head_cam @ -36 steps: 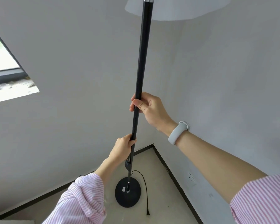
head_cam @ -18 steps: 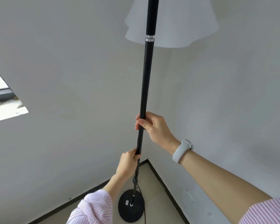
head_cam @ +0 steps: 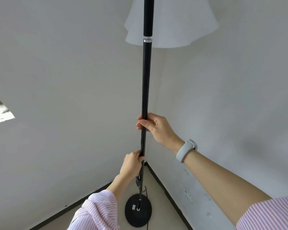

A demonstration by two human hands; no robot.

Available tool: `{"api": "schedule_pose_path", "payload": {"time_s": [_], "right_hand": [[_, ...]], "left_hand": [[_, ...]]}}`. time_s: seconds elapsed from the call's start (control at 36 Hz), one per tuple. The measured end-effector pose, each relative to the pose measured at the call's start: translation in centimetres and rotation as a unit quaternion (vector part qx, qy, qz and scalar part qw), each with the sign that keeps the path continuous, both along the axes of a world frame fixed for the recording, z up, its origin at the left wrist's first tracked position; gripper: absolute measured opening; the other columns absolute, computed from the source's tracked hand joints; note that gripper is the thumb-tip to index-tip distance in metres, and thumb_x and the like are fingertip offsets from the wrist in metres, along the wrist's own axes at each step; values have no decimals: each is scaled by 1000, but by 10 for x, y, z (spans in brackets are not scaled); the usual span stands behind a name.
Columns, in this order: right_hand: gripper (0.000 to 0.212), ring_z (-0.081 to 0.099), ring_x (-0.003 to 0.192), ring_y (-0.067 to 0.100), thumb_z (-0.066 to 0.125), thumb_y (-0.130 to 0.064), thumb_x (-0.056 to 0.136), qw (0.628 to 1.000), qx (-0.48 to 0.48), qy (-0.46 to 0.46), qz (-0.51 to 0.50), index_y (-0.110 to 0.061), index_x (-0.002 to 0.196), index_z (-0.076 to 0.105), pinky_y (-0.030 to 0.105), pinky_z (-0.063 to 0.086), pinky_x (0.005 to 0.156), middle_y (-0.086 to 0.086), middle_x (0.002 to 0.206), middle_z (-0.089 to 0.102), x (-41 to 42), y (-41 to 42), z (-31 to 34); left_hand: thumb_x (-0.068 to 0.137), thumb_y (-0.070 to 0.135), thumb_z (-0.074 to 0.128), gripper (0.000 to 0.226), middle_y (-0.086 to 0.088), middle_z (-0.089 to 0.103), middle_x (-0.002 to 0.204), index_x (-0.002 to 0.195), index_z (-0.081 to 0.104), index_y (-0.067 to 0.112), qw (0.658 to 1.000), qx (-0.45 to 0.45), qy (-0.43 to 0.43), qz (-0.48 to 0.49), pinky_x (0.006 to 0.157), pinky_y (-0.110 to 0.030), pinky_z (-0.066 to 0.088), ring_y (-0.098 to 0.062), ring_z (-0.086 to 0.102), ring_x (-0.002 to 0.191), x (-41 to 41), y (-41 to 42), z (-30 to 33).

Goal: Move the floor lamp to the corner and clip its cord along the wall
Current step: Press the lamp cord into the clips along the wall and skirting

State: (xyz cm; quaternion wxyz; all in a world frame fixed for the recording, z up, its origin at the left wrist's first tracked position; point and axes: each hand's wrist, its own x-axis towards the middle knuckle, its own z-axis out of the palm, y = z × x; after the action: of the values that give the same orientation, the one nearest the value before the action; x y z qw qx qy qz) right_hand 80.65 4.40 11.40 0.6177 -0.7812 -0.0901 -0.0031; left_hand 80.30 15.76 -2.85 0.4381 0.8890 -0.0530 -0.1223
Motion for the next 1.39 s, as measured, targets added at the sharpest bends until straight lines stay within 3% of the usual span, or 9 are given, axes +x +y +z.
{"api": "schedule_pose_path", "payload": {"time_s": [0.25,0.44,0.72,0.81,0.89,1.08,1.22,1.31,1.39], "right_hand": [[29,62,97,12,53,-21,91,999,-26,-9,-40,-13,118,56,27,47,94,0,101,67,-9,-2,-3],[30,60,92,9,40,-4,93,979,78,-24,-189,-14,120,50,32,54,86,-7,99,58,-52,-11,-32],[36,45,126,18,40,-15,94,987,-58,147,0,-24,129,42,30,37,103,2,135,49,-114,-18,-109],[29,56,108,22,42,-16,90,981,-76,177,24,-36,109,51,39,46,93,11,113,63,-121,-11,-117],[15,56,70,-4,42,-26,93,981,-104,166,17,-29,88,56,20,43,71,-12,71,57,-125,-16,-123],[23,49,54,-3,44,-16,94,986,-96,106,-91,-12,80,61,10,39,59,-13,58,49,-141,-66,-107],[21,38,41,2,46,-13,94,983,-69,17,-167,-16,83,64,9,31,45,-13,53,52,-141,-94,-57],[19,35,36,4,48,-11,93,988,-81,-19,-133,-11,87,66,9,28,41,-19,46,55,-140,-100,-25],[19,32,36,5,50,-12,92,984,-99,-63,-132,-10,85,68,10,24,40,-7,44,49,-141,-108,1]], "left_hand": [[83,21,61,20,1,60,62,70,68,35,986,-123,-51,101,56,-24,41,-16,42,55,-16,12,37],[79,18,63,11,-21,69,77,74,71,11,987,-156,17,23,84,-48,53,-25,58,66,-44,24,70],[82,12,64,12,-15,70,78,75,73,12,976,-213,40,33,86,-43,55,-21,70,74,-68,19,95],[84,7,62,12,-17,65,75,78,72,3,964,-258,51,37,76,-30,59,-23,64,72,-75,16,102],[85,6,61,11,-18,64,74,83,71,1,955,-288,53,51,70,-26,59,-23,65,71,-80,14,107],[83,8,63,8,-11,67,75,84,71,10,938,-314,39,138,80,-30,58,-15,69,70,-87,7,110],[82,19,65,43,-4,46,120,120,46,19,955,-125,-173,206,92,-36,46,-21,53,108,-88,-2,110],[87,24,56,49,-10,41,137,132,38,20,902,92,-419,44,110,-48,25,-30,30,132,-93,-15,113],[93,27,43,37,-2,63,115,128,45,18,860,161,-474,-96,113,-56,15,-22,50,119,-94,-34,118]]}}
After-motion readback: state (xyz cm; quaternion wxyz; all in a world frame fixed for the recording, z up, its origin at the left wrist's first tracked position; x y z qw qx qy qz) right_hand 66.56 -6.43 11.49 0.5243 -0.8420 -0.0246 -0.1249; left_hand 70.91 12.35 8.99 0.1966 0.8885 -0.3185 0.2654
